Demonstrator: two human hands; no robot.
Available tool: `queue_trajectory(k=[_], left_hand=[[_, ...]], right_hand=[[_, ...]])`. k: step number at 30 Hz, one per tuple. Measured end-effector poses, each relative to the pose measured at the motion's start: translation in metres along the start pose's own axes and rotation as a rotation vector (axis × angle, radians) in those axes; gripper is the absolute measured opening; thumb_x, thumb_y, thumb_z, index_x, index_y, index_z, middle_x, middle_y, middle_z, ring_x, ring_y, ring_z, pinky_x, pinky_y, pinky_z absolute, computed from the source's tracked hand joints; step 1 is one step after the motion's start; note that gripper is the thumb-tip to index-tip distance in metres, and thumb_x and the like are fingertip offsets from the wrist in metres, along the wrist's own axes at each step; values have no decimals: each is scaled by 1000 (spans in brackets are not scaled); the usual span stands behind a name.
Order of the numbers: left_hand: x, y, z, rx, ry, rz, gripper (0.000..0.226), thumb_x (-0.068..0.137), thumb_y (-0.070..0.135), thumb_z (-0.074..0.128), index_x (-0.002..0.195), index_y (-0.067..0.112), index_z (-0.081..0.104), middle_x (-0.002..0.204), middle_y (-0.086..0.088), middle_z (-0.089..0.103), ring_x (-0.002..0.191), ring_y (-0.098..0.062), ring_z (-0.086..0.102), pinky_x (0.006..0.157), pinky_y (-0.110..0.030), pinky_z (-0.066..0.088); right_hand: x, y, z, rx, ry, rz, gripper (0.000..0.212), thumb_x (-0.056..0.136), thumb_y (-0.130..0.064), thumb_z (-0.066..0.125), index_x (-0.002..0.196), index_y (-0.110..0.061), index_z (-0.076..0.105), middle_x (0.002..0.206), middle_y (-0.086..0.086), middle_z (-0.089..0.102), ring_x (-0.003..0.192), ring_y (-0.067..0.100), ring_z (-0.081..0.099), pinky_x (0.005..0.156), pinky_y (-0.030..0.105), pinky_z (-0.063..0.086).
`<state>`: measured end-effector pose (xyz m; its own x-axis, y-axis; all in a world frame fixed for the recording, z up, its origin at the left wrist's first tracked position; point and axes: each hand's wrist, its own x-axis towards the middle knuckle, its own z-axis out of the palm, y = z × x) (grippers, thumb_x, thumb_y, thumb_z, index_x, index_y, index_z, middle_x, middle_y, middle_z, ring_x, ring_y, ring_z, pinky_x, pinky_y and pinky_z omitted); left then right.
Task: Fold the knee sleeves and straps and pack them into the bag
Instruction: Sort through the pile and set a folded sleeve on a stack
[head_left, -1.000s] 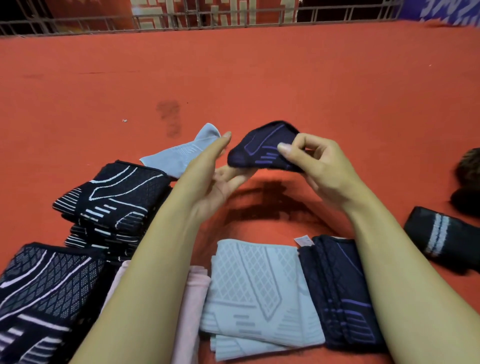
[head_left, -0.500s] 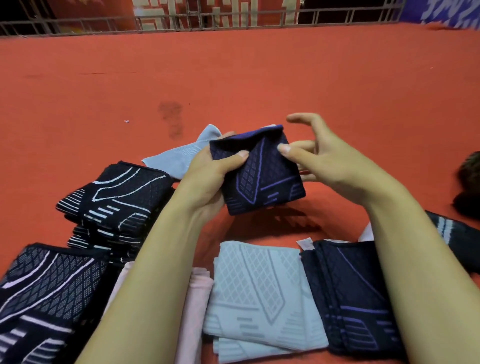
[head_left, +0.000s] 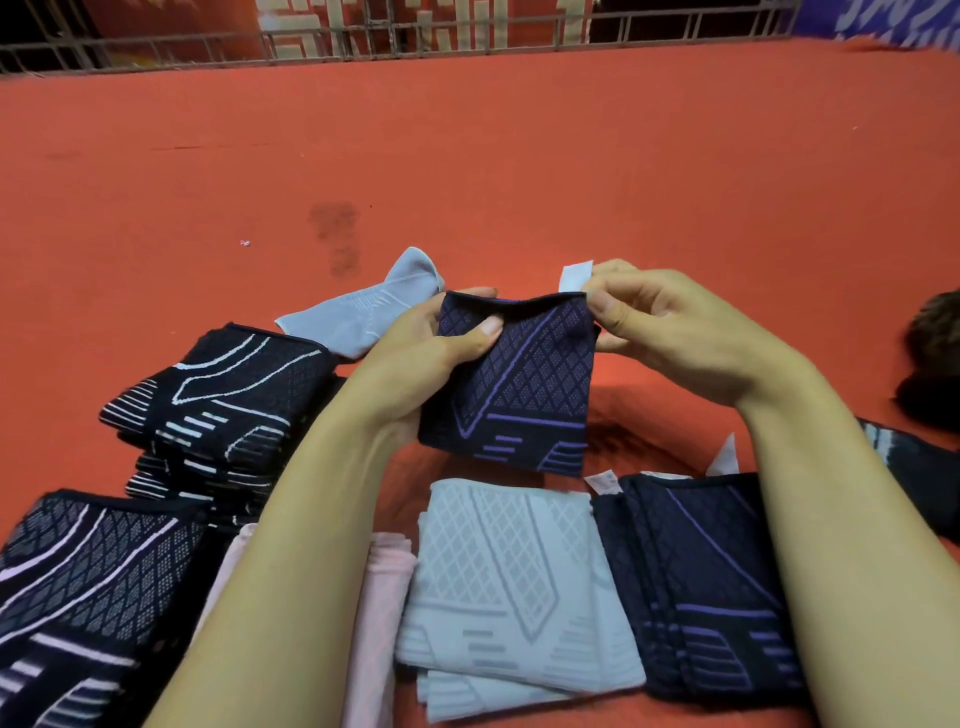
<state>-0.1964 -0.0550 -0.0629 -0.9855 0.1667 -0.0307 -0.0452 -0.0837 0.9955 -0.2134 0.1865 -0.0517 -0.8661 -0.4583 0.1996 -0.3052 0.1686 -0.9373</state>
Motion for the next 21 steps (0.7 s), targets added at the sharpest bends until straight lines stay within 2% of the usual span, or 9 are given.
queue_trajectory(k=[4, 6, 8, 11, 13, 14, 17, 19, 21], left_hand=[[-5, 4, 3, -51, -97, 52, 27, 101, 11, 63, 127, 4, 65, 115, -10, 74, 102, -19, 72, 84, -26, 58], [-7, 6, 5, -78, -134, 52, 23, 101, 15, 63, 120, 2, 67, 112, -13, 75, 99, -21, 73, 83, -28, 58], [-8, 7, 8, -74, -150, 35, 30, 102, 20, 62, 120, -3, 67, 116, -17, 75, 100, -23, 73, 84, -30, 59], [-11, 8, 10, -23, -199, 22, 38, 104, 21, 59, 127, -9, 63, 123, -22, 72, 104, -25, 71, 87, -32, 59], [-13, 10, 9, 35, -262, -6, 33, 105, 20, 56, 124, -6, 64, 115, -17, 72, 100, -21, 68, 83, -31, 57], [-15, 12, 9, 80, -294, -27, 32, 106, 20, 56, 124, -5, 64, 110, -14, 69, 95, -19, 65, 78, -29, 55], [-22, 20, 12, 241, -359, -95, 26, 107, 20, 54, 117, 0, 67, 86, -2, 64, 68, -8, 60, 61, -21, 52], [-29, 28, 18, 333, -415, -110, 21, 108, 18, 51, 111, 6, 68, 76, 2, 66, 61, -8, 63, 58, -23, 55], [-34, 34, 28, 383, -441, -89, 22, 109, 15, 50, 113, 3, 68, 77, 0, 68, 62, -10, 65, 58, -25, 57]], right_hand=[[-2, -11, -1, 188, -28, 97, 45, 99, -43, 50, 113, -5, 69, 108, 5, 70, 101, 16, 66, 88, 34, 57], [-4, -21, -3, 140, -19, 136, 43, 93, -50, 54, 109, -12, 68, 101, 0, 74, 91, 15, 70, 85, 34, 58], [-7, -28, -7, 15, -17, 149, 47, 81, -57, 65, 104, -16, 62, 91, 0, 72, 83, 15, 70, 80, 32, 58], [-12, -32, -12, -93, -99, 233, 52, 76, -51, 70, 112, -14, 63, 92, 11, 76, 84, 23, 72, 77, 31, 62], [-15, -33, -14, -166, -185, 279, 45, 85, -48, 67, 114, -13, 71, 105, 18, 77, 94, 27, 74, 88, 38, 62], [-17, -33, -15, -182, -216, 301, 42, 90, -46, 64, 113, -12, 74, 108, 16, 77, 93, 23, 73, 88, 36, 62], [-24, -38, -21, -160, -272, 384, 38, 97, -39, 56, 109, -9, 74, 91, 4, 75, 76, 9, 68, 66, 20, 56], [-31, -44, -29, -161, -304, 403, 32, 97, -38, 56, 99, -12, 75, 80, 4, 68, 68, 11, 63, 59, 20, 52], [-40, -50, -38, -186, -320, 424, 29, 96, -39, 58, 92, -16, 75, 80, 6, 68, 68, 15, 62, 58, 24, 52]])
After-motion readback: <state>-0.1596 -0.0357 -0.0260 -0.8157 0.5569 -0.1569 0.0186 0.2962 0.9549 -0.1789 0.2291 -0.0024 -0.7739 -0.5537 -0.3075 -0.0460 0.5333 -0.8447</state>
